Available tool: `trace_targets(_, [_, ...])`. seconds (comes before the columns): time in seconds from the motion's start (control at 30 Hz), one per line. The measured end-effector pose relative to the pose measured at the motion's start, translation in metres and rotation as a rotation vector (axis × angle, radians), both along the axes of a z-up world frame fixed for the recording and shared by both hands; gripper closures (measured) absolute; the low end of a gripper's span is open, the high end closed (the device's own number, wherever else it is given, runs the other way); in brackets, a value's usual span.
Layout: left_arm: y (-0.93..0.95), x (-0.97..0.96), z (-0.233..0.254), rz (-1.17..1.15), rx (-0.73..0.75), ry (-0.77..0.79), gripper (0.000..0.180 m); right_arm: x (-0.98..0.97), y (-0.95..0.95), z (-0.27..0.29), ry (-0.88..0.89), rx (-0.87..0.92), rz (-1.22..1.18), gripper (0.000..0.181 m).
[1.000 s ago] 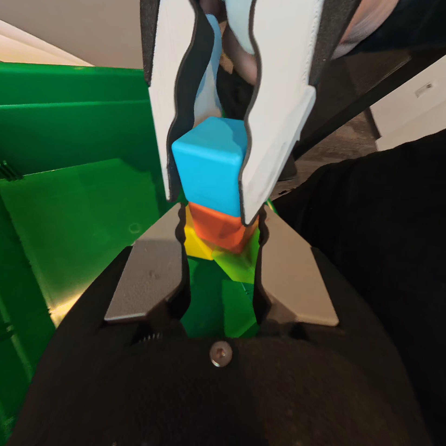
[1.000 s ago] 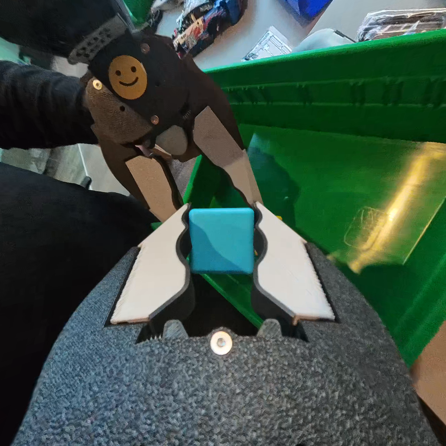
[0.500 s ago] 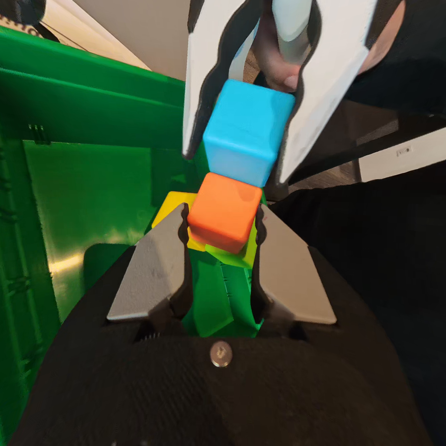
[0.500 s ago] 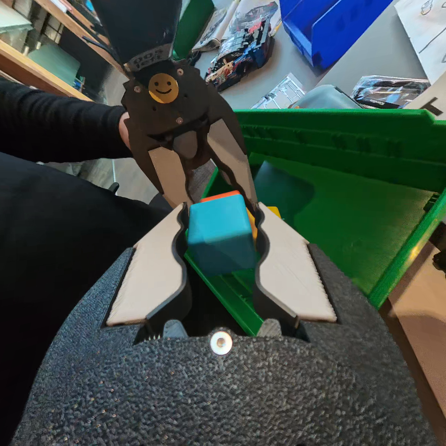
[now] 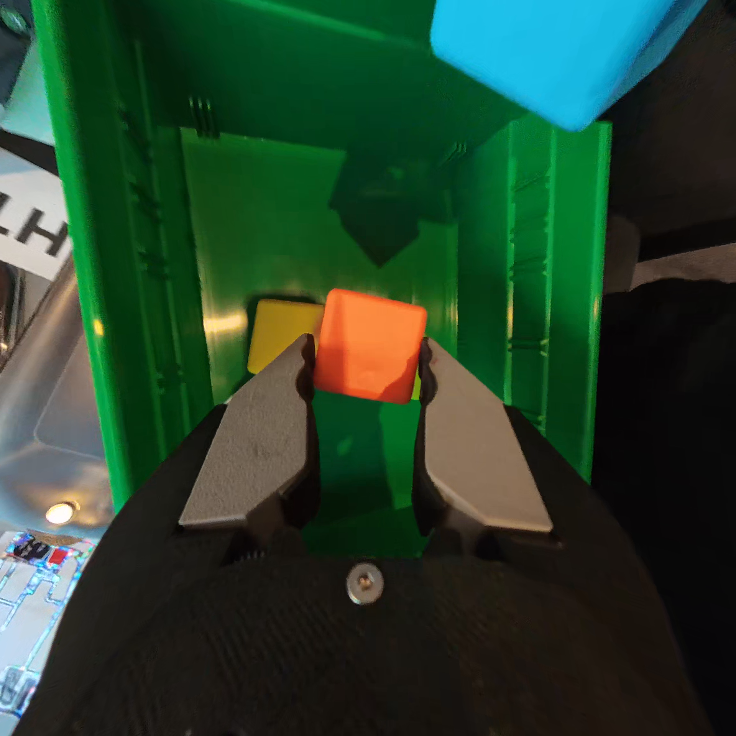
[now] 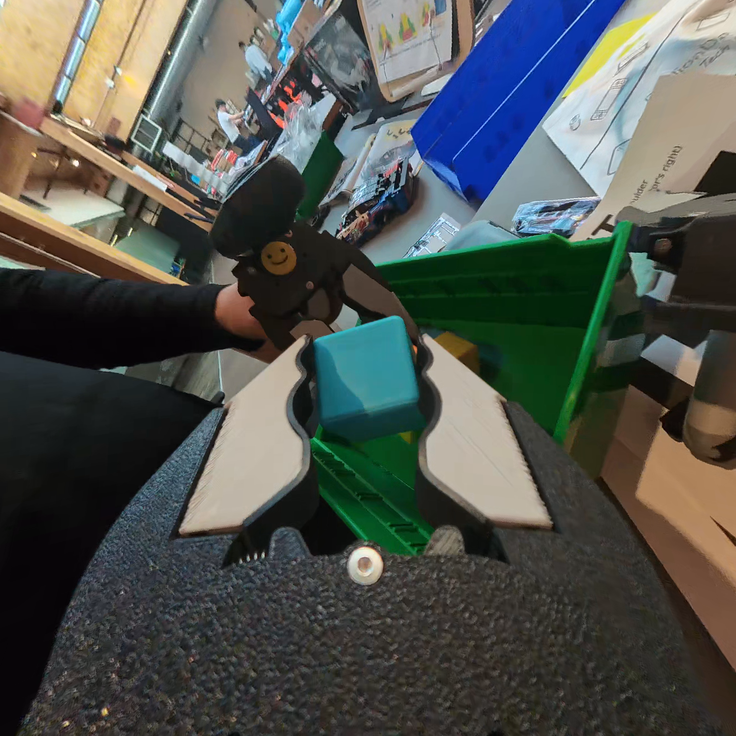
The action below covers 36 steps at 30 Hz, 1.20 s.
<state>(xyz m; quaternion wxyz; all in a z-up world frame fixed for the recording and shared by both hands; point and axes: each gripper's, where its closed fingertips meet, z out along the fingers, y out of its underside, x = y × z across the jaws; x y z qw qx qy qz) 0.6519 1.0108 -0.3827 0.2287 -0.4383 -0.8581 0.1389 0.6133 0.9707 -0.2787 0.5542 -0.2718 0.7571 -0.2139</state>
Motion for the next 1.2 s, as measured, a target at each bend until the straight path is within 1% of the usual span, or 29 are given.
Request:
trace_targets(0.1, [-0.016, -0.011, 0.027, 0.014, -0.119, 0.073, 0.122, -0.006, -0.004, 0.006, -0.035, 0.066, -0.055, 0.131])
trace_targets(0.13, [-0.019, -0.013, 0.038, -0.004, -0.169, 0.091, 0.119, -0.007, -0.007, 0.012, -0.071, 0.099, -0.084, 0.131])
trace_targets(0.23, [-0.022, -0.023, 0.069, -0.070, -0.334, 0.103, 0.100, -0.010, -0.013, 0.032, -0.207, 0.220, -0.169, 0.132])
trace_targets(0.3, [-0.024, -0.032, 0.090, -0.096, -0.451, 0.102, 0.093, -0.009, -0.014, 0.046, -0.322, 0.300, -0.212, 0.132])
trace_targets(0.4, [-0.032, -0.045, 0.120, -0.083, -0.634, 0.107, 0.097, -0.004, -0.012, 0.062, -0.472, 0.405, -0.250, 0.132])
trace_targets(0.47, [-0.031, -0.055, 0.133, -0.096, -0.709, 0.121, 0.103, 0.002, -0.009, 0.069, -0.540, 0.457, -0.268, 0.131])
trace_targets(0.5, [-0.030, -0.058, 0.137, -0.105, -0.733, 0.124, 0.107, 0.004, -0.007, 0.071, -0.563, 0.471, -0.275, 0.128])
trace_targets(0.57, [-0.028, -0.058, 0.140, -0.123, -0.785, 0.105, 0.130, 0.008, -0.004, 0.075, -0.585, 0.474, -0.291, 0.128])
trace_targets(0.6, [-0.028, -0.058, 0.140, -0.136, -0.799, 0.103, 0.131, 0.009, -0.003, 0.076, -0.583, 0.465, -0.296, 0.132])
trace_targets(0.73, [-0.013, -0.061, 0.138, -0.249, -0.767, 0.120, 0.131, 0.006, 0.008, 0.072, -0.499, 0.394, -0.263, 0.132])
trace_targets(0.83, [-0.002, -0.066, 0.133, -0.382, -0.698, 0.151, 0.130, 0.001, 0.024, 0.062, -0.356, 0.296, -0.207, 0.132])
trace_targets(0.97, [0.009, -0.076, 0.135, -0.494, -0.727, 0.167, 0.130, -0.009, 0.040, 0.058, -0.232, 0.221, -0.157, 0.132])
trace_targets(1.03, [0.015, -0.083, 0.134, -0.513, -0.713, 0.187, 0.130, -0.016, 0.045, 0.056, -0.179, 0.197, -0.165, 0.132])
trace_targets(1.07, [0.017, -0.086, 0.129, -0.511, -0.674, 0.178, 0.131, -0.023, 0.047, 0.054, -0.140, 0.175, -0.187, 0.133])
trace_targets(1.13, [0.018, -0.083, 0.118, -0.471, -0.585, 0.160, 0.117, -0.048, 0.053, 0.053, -0.040, 0.105, -0.258, 0.133])
trace_targets(1.17, [0.020, -0.079, 0.112, -0.455, -0.542, 0.159, 0.115, -0.067, 0.058, 0.046, 0.042, 0.062, -0.305, 0.133])
trace_targets(1.2, [0.021, -0.073, 0.107, -0.438, -0.515, 0.155, 0.116, -0.088, 0.063, 0.032, 0.164, 0.015, -0.352, 0.133])
